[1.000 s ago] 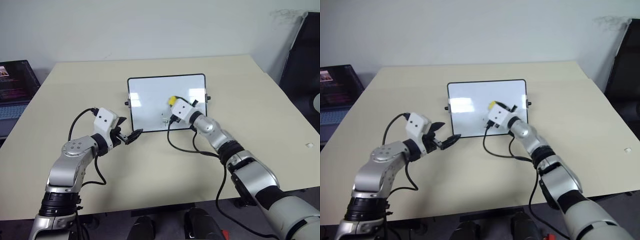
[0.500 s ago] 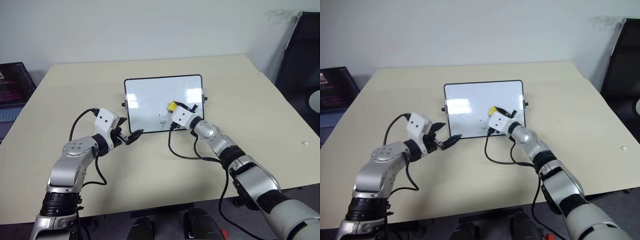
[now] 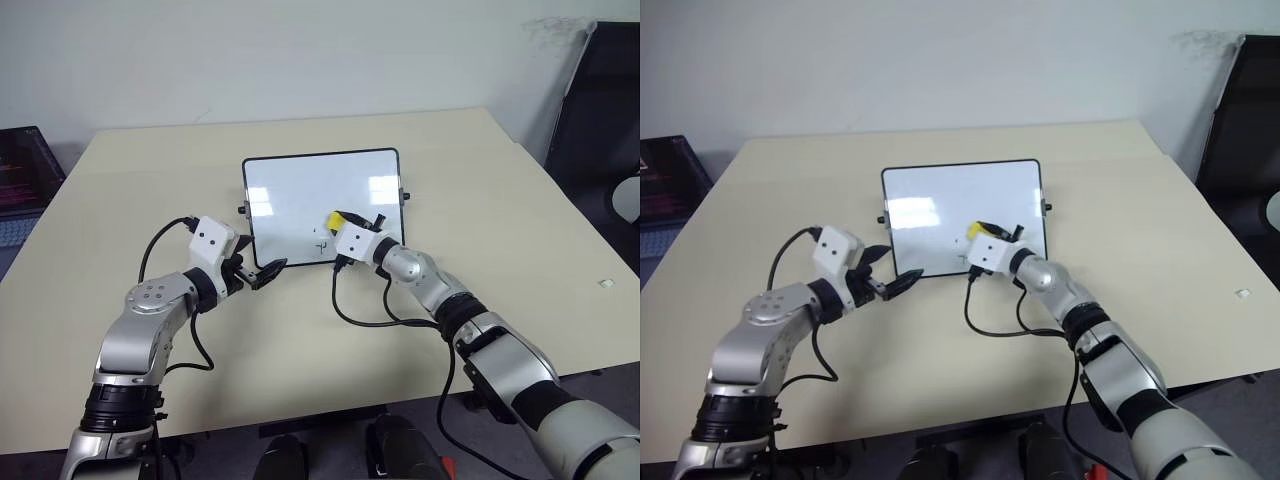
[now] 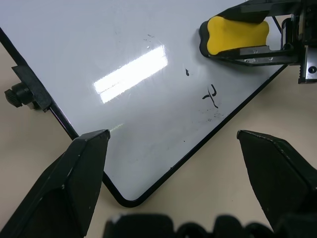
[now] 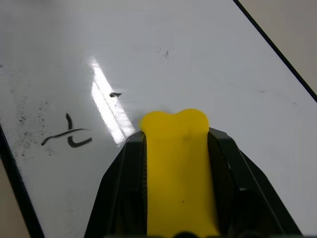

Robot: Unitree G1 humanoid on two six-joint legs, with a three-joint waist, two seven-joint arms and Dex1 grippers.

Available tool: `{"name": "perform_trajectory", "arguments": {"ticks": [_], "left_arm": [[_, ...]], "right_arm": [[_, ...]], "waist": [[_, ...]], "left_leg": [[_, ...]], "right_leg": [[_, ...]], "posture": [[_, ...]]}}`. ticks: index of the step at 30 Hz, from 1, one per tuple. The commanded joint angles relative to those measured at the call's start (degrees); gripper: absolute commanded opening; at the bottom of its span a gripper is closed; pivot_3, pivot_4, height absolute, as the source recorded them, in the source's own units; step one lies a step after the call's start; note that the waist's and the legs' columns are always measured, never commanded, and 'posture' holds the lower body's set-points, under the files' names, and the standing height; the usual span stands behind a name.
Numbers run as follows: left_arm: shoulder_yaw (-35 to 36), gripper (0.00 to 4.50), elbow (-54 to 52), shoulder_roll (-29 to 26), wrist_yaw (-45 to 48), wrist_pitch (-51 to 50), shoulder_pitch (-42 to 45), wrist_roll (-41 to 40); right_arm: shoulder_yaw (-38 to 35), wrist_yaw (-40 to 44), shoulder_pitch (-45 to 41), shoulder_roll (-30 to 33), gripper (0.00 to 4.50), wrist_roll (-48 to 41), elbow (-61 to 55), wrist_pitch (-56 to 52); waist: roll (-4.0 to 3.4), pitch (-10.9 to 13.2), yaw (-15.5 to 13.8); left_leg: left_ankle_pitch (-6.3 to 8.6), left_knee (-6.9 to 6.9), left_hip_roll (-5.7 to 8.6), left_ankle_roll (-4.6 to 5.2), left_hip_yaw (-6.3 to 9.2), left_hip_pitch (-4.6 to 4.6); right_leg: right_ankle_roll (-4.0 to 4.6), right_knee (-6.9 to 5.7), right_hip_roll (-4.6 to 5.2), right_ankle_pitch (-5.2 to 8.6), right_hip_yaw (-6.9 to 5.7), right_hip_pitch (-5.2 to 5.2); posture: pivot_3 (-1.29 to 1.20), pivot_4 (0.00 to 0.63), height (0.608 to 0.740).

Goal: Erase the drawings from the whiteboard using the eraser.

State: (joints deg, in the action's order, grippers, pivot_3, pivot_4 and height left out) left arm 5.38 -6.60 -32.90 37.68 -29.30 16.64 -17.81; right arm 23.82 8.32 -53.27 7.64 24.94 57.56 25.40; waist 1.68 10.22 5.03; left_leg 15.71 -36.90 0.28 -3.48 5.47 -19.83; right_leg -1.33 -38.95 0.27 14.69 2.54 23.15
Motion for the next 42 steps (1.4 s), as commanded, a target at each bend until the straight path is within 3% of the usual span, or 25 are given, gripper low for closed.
{"name": "perform_trajectory", "arguments": {"ticks": [1,21,30,34,42], "left_arm": [[0.7,4.50,-1.6,-0.1,-0.1,1.2,0.5,-0.2],[0.2,4.50,-1.7,0.1,-0.1,1.1,0.6,-0.2],[0.1,4.50,-1.7,-0.1,-0.1,1.0,0.6,-0.2],[0.2,4.50,-1.7,-0.2,-0.1,1.0,0.6,-0.1],[0.1,4.50,-1.9,-0.1,-0.2,0.9,0.4,-0.2]], "right_arm": [[-0.3,1.6,-0.9,-1.0,1.28,0.0,0.6,-2.8],[0.8,5.9,-3.4,-4.5,1.28,0.1,-2.6,-8.6],[-3.7,-0.2,-9.8,-2.6,1.28,-1.5,-0.9,-7.4],[-4.8,-0.7,-12.7,-3.5,1.27,-2.4,0.7,-6.9],[1.3,6.1,-5.2,-4.8,1.27,1.0,0.1,-4.3]], "waist": [[0.00,0.0,0.0],[-0.04,0.1,0.0],[-0.09,0.4,-0.2],[-0.08,0.4,-0.3],[-0.07,0.4,-0.3]], "left_leg": [[0.00,0.00,0.00,0.00,0.00,0.00],[0.01,0.16,-0.02,-0.01,0.07,-0.10],[0.01,0.21,-0.01,-0.01,0.14,-0.22],[0.00,0.20,-0.02,-0.02,0.20,-0.81],[0.04,0.77,-0.07,-0.10,0.12,-1.08]], "right_leg": [[0.00,0.00,0.00,0.00,-0.01,0.01],[0.04,0.17,0.00,0.03,-0.02,0.07],[0.04,0.24,0.01,0.03,-0.04,0.14],[0.31,0.28,0.04,-0.14,-0.10,0.63],[0.38,0.73,0.34,-0.14,-0.12,0.98]], "posture": [[0.00,0.150,0.740],[0.00,0.150,0.740],[0.00,0.150,0.740],[0.00,0.150,0.740],[0.00,0.150,0.740]]}}
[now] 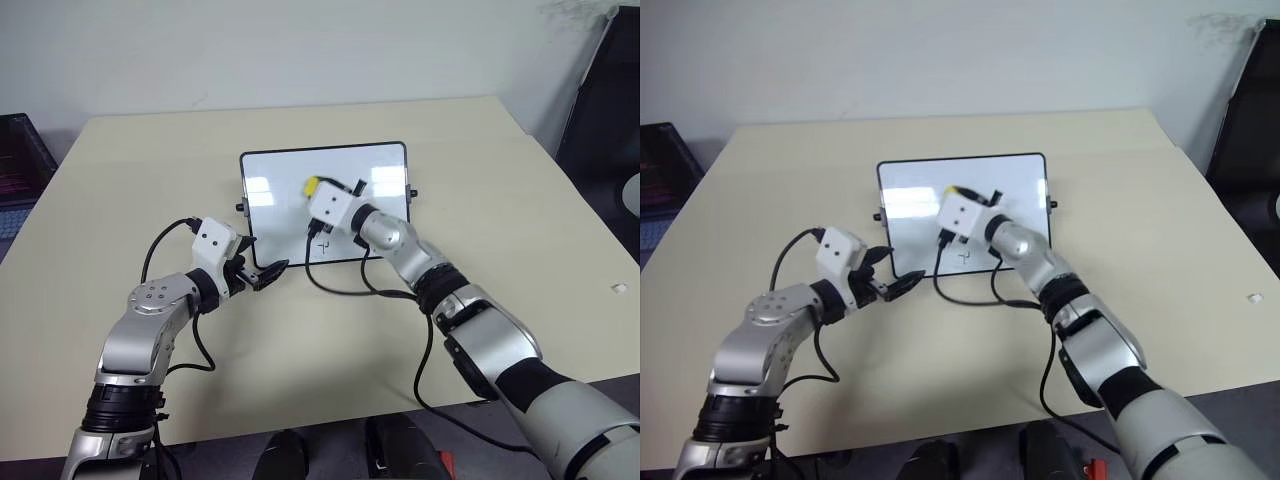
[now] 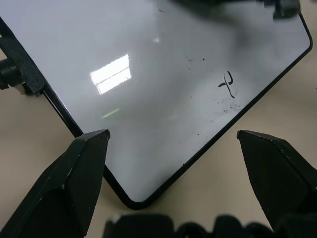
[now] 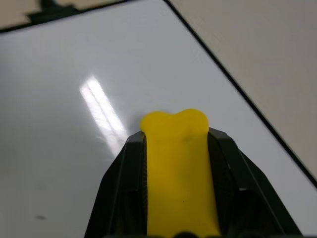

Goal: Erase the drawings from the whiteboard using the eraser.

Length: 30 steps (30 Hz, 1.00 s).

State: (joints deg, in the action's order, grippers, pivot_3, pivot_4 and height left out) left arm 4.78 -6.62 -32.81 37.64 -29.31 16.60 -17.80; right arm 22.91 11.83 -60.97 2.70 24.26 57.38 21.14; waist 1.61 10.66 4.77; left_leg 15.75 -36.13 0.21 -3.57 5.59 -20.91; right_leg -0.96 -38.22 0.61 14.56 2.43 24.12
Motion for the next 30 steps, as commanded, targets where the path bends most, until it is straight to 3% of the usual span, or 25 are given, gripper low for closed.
{"name": "perform_trajectory", "arguments": {"ticks": [1,8,13,17,24,27,30], "left_arm": [[0.7,4.50,-1.9,-0.2,-0.1,0.9,0.4,-0.2],[0.5,4.50,-1.9,-0.2,0.1,0.8,0.7,-0.3],[0.5,4.50,-2.0,-0.2,0.2,0.8,0.7,-0.3],[0.7,4.50,-2.3,-0.1,0.2,0.8,0.6,-0.4],[1.9,4.50,-2.3,-0.1,-0.2,1.3,-0.3,-0.7],[1.9,4.50,-2.7,0.1,-0.2,1.4,-0.7,-0.9],[2.1,4.50,-2.7,0.2,-0.1,1.8,-1.0,-0.9]], "right_arm": [[2.6,3.0,3.2,0.2,1.27,1.9,0.0,-0.2],[2.8,4.5,4.5,0.7,1.27,1.8,-1.6,-2.1],[-1.2,-0.2,2.3,2.0,1.27,-0.5,-2.8,-0.9],[-5.6,5.1,4.3,1.4,1.27,-7.4,-9.2,-2.3],[-13.3,22.0,16.8,0.5,1.27,-29.4,-40.6,-28.6],[-14.1,26.2,23.2,3.9,1.27,-35.5,-54.6,-37.6],[-14.2,28.3,29.9,10.5,1.27,-35.8,-64.7,-40.7]], "waist": [[0.00,0.0,0.0],[0.01,0.0,-0.1],[0.01,0.0,-0.2],[0.01,0.0,-0.8],[0.00,0.0,-1.4],[-0.01,0.0,-1.7],[-0.01,0.0,-2.1]], "left_leg": [[0.00,0.00,0.00,0.00,0.02,0.00],[-0.10,-0.01,0.09,-0.16,0.07,0.07],[-0.15,-0.01,0.09,-0.25,0.10,0.07],[-0.17,-0.02,0.09,-0.28,0.13,0.02],[-0.13,0.09,-0.19,-0.28,0.18,-0.20],[-0.11,0.07,-0.20,-0.29,0.23,-0.27],[-0.11,0.06,-0.01,-0.29,0.33,-0.27]], "right_leg": [[0.00,0.04,0.02,0.00,-0.02,-0.03],[-0.04,0.02,0.10,-0.03,-0.10,-0.12],[-0.03,-0.02,0.09,-0.04,-0.12,-0.12],[-0.04,0.02,0.10,-0.05,-0.15,-0.11],[-0.06,0.17,0.15,-0.04,-0.20,0.02],[-0.07,0.22,0.22,-0.03,-0.26,0.04],[-0.22,0.22,0.37,0.06,-0.34,-0.02]], "posture": [[0.00,0.150,0.740],[0.00,0.150,0.740],[0.00,0.150,0.740],[0.00,0.150,0.740],[0.00,0.150,0.740],[0.00,0.150,0.740],[0.00,0.150,0.740]]}}
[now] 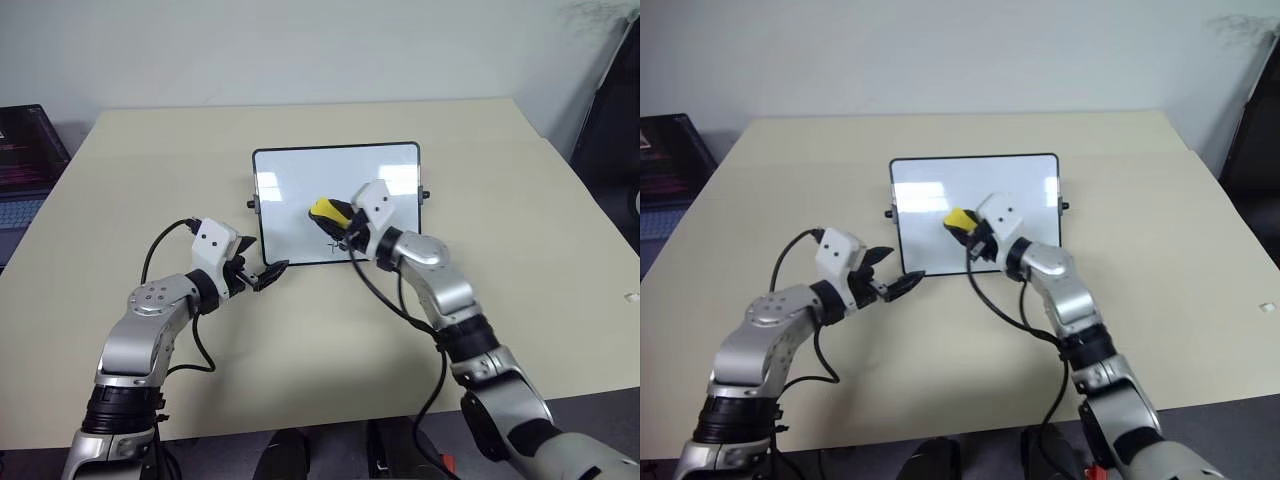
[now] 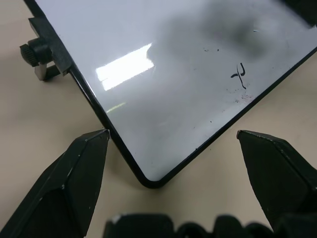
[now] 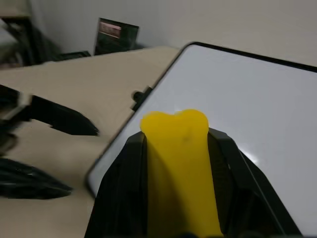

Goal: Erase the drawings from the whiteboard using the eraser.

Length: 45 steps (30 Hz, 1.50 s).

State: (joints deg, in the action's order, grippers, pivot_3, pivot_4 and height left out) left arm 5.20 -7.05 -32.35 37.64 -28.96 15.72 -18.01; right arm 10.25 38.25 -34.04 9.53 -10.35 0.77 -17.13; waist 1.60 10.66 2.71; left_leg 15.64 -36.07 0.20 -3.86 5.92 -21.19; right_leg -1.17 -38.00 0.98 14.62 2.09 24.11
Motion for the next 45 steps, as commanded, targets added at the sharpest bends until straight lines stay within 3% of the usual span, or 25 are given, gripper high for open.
{"name": "perform_trajectory", "arguments": {"ticks": [1,9,17,23,30,35,40,45], "left_arm": [[1.7,4.50,-2.2,-0.2,-0.1,1.6,-0.2,-0.7],[2.4,4.50,-2.9,0.0,0.0,2.2,-1.6,-1.0],[2.9,4.50,-1.4,-1.0,1.0,3.0,-1.6,-0.4],[1.8,4.50,0.1,-2.3,3.5,3.9,0.2,-0.1],[1.4,4.50,-0.8,-4.4,7.7,3.1,0.3,-1.1],[1.6,4.50,0.4,-6.2,9.4,3.8,-0.5,-0.4],[1.2,4.50,1.0,-7.3,10.6,5.1,-1.6,0.3],[1.8,4.50,1.0,-7.3,10.8,5.6,-2.7,0.2]], "right_arm": [[-2.0,2.2,4.9,5.7,1.27,-1.4,-10.6,-3.3],[-5.8,0.0,20.0,15.1,1.27,0.0,-22.7,-4.1],[-0.2,-6.4,26.9,17.8,1.27,14.3,-21.3,12.5],[3.3,-12.5,15.9,11.2,1.27,19.8,-8.5,21.5],[5.1,-19.5,-5.2,3.3,1.27,24.1,18.4,31.4],[5.6,-22.3,-14.3,0.4,1.27,25.8,35.4,38.9],[8.8,-22.7,-17.5,-2.1,1.27,29.0,50.2,44.3],[12.7,-20.7,-15.6,-3.4,1.27,32.2,57.6,45.9]], "waist": [[0.00,0.0,-0.3],[0.02,0.0,-0.9],[0.03,0.0,-0.7],[0.06,0.0,-0.6],[0.07,0.0,-0.5],[0.08,0.0,-0.4],[0.09,-0.1,-0.2],[0.16,-0.1,0.6]], "left_leg": [[0.00,-0.01,0.04,0.00,0.01,0.01],[-0.01,-0.03,0.16,-0.01,-0.09,0.09],[-0.02,-0.06,0.21,-0.02,-0.48,0.27],[-0.04,-0.17,0.15,-0.05,-0.47,0.33],[-0.04,-0.24,0.15,-0.06,-0.49,0.30],[-0.03,-0.10,0.14,-0.05,-0.42,0.25],[-0.02,-0.05,0.15,-0.04,-0.53,0.24],[-0.02,-0.10,0.14,-0.02,-0.52,0.37]], "right_leg": [[-0.02,0.00,0.04,0.01,-0.02,-0.02],[-0.04,-0.04,-0.02,0.03,0.01,-0.06],[-0.31,-0.05,-0.06,0.17,0.09,-0.10],[-0.26,-0.13,-0.27,0.14,0.12,-0.14],[0.00,-0.16,-0.27,-0.04,0.12,-0.12],[0.03,-0.12,-0.17,-0.05,0.11,-0.08],[0.03,-0.09,-0.12,-0.05,0.13,-0.05],[0.03,-0.27,-0.13,-0.06,0.14,-0.10]], "posture": [[0.00,0.150,0.740],[0.00,0.150,0.740],[0.00,0.150,0.740],[0.00,0.150,0.740],[0.00,0.150,0.740],[0.00,0.150,0.740],[0.00,0.150,0.740],[0.00,0.150,0.740]]}}
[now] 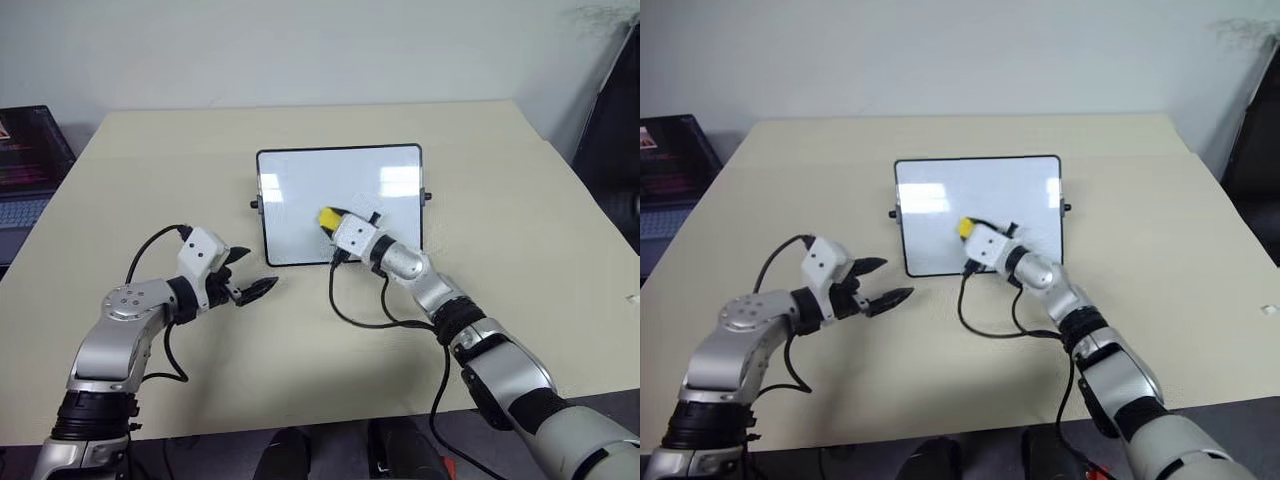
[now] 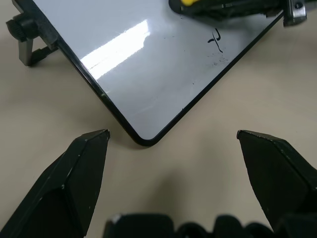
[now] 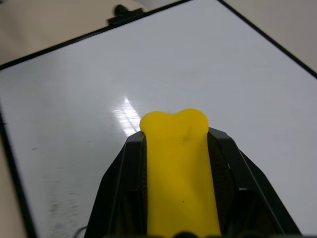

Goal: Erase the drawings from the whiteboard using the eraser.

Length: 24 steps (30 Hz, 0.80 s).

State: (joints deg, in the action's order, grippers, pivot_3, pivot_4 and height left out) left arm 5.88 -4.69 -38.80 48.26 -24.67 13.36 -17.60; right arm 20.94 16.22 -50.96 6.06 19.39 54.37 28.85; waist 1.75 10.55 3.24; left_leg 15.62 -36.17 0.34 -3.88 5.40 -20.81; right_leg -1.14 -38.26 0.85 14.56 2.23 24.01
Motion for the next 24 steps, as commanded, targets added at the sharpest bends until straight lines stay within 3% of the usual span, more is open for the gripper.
{"name": "perform_trajectory", "arguments": {"ticks": [1,8,16,24], "left_arm": [[1.2,4.50,-1.5,-0.8,0.1,1.2,-0.5,-0.3],[1.2,4.50,-2.3,-0.7,-0.4,0.6,-1.0,-0.6],[1.0,4.50,-2.3,-0.5,-0.2,0.2,-0.7,-1.0],[0.8,4.50,-2.8,-0.3,-0.1,0.0,-1.0,-1.3]], "right_arm": [[2.6,1.5,1.8,0.1,1.27,2.8,4.8,0.2],[3.9,1.4,3.0,0.7,1.27,3.6,4.3,2.6],[-1.8,-2.5,-1.1,0.4,1.27,-1.3,-5.7,11.5],[0.4,-12.1,-5.4,1.7,1.27,6.5,4.3,6.6]], "waist": [[0.01,0.0,0.1],[-0.02,0.0,0.2],[-0.06,0.0,0.3],[-0.05,0.0,0.3]], "left_leg": [[0.00,-0.03,0.00,0.00,-0.02,0.06],[0.00,-0.70,0.03,0.02,0.07,0.64],[0.00,-0.70,-0.03,0.02,0.08,0.79],[0.03,-0.56,-0.03,0.03,0.11,0.76]], "right_leg": [[0.00,-0.11,0.00,0.00,0.04,-0.01],[0.01,-0.66,-0.41,0.06,0.07,-0.60],[-0.03,-0.69,-0.49,0.09,0.15,-0.72],[0.09,-0.60,-0.47,0.05,0.18,-0.70]], "posture": [[0.00,0.150,0.740],[0.00,0.150,0.740],[0.00,0.150,0.740],[0.00,0.150,0.740]]}}
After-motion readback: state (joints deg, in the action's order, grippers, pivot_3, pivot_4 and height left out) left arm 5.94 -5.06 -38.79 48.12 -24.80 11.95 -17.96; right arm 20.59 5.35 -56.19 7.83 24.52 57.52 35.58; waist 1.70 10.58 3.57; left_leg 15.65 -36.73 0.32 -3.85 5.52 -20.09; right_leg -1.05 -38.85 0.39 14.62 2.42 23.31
